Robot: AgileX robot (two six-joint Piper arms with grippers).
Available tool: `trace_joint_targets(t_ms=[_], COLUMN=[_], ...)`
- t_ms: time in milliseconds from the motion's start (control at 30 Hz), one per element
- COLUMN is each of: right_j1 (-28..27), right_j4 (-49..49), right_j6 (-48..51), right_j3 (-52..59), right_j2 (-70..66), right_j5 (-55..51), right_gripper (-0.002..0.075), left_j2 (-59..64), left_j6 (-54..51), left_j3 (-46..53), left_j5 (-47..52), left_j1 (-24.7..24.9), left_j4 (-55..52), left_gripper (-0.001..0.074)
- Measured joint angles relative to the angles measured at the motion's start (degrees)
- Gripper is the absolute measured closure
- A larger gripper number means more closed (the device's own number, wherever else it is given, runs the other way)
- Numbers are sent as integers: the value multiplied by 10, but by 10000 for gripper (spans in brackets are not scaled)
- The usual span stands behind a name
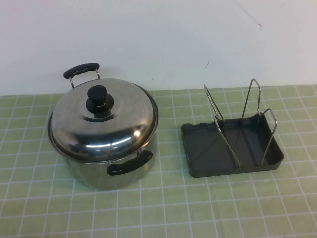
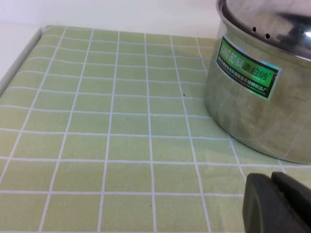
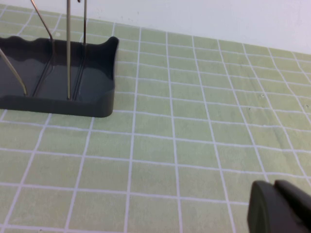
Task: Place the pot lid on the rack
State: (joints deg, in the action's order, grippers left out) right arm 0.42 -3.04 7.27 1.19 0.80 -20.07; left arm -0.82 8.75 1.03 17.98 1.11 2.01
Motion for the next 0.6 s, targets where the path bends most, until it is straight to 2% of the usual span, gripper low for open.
trace_joint_targets(t_ms=[600], right_j1=[0], right_j4=[-22], right_j6=[0], right_j3=[0], right_j2=[0], right_j5=[0], right_gripper=[727], left_j2=[0], left_j6=[0], left_j3=[0], left_j5=[0], left_j1=[0], left_j4=[0], left_gripper=[737])
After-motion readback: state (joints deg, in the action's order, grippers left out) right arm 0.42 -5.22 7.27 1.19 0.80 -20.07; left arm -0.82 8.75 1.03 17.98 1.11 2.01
